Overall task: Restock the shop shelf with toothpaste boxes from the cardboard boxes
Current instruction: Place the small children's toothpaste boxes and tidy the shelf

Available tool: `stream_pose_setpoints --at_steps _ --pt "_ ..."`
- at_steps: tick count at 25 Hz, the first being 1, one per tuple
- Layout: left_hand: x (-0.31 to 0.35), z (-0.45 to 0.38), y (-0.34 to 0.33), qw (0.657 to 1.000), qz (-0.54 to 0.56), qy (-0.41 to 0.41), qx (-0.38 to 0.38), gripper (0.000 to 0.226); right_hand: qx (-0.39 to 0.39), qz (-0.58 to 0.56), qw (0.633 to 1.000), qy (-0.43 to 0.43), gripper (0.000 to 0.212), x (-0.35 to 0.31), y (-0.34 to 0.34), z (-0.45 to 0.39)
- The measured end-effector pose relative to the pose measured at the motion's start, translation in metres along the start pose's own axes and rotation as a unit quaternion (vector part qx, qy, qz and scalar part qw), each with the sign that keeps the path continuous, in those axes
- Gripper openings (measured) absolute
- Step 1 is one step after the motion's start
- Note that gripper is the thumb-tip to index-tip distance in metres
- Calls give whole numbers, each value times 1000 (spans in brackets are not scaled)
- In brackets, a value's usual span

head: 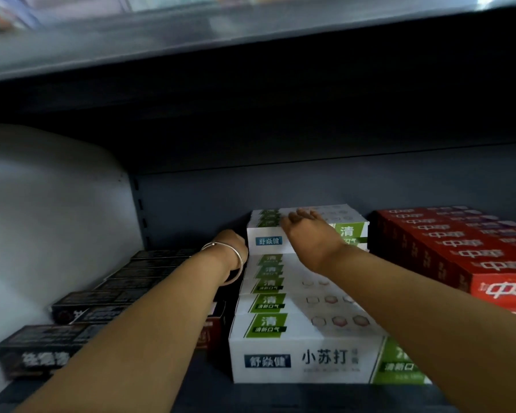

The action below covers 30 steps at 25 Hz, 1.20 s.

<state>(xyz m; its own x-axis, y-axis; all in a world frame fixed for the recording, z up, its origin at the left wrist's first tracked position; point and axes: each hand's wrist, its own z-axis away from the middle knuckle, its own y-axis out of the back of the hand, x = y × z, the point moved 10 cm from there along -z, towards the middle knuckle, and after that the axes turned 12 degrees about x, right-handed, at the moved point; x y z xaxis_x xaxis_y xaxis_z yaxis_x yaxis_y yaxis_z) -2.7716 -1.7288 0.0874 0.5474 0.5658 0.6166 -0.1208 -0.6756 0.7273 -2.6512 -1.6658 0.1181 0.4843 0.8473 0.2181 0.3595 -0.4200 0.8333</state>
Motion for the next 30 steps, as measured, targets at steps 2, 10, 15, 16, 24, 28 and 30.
stream_pose_setpoints --at_steps 2,10,15,16,24,28,30 --pt "1 21 21 1000 23 3 11 33 10 -29 999 24 52 -19 19 19" --pt "-41 128 103 997 41 23 66 32 26 -156 986 55 41 -85 78 100" --pt "-87 140 135 996 11 42 79 34 26 -193 978 77 29 -138 78 100" --pt "-101 135 143 995 -2 47 83 34 18 -192 978 77 29 -150 73 94" --pt "-163 89 175 995 -24 52 78 33 -63 -152 983 80 46 -205 37 49" --pt "-177 69 182 995 -48 42 82 32 -111 -164 975 99 67 -220 31 31" --pt "-184 60 184 994 -61 38 85 32 -121 -165 973 104 70 -233 25 19"
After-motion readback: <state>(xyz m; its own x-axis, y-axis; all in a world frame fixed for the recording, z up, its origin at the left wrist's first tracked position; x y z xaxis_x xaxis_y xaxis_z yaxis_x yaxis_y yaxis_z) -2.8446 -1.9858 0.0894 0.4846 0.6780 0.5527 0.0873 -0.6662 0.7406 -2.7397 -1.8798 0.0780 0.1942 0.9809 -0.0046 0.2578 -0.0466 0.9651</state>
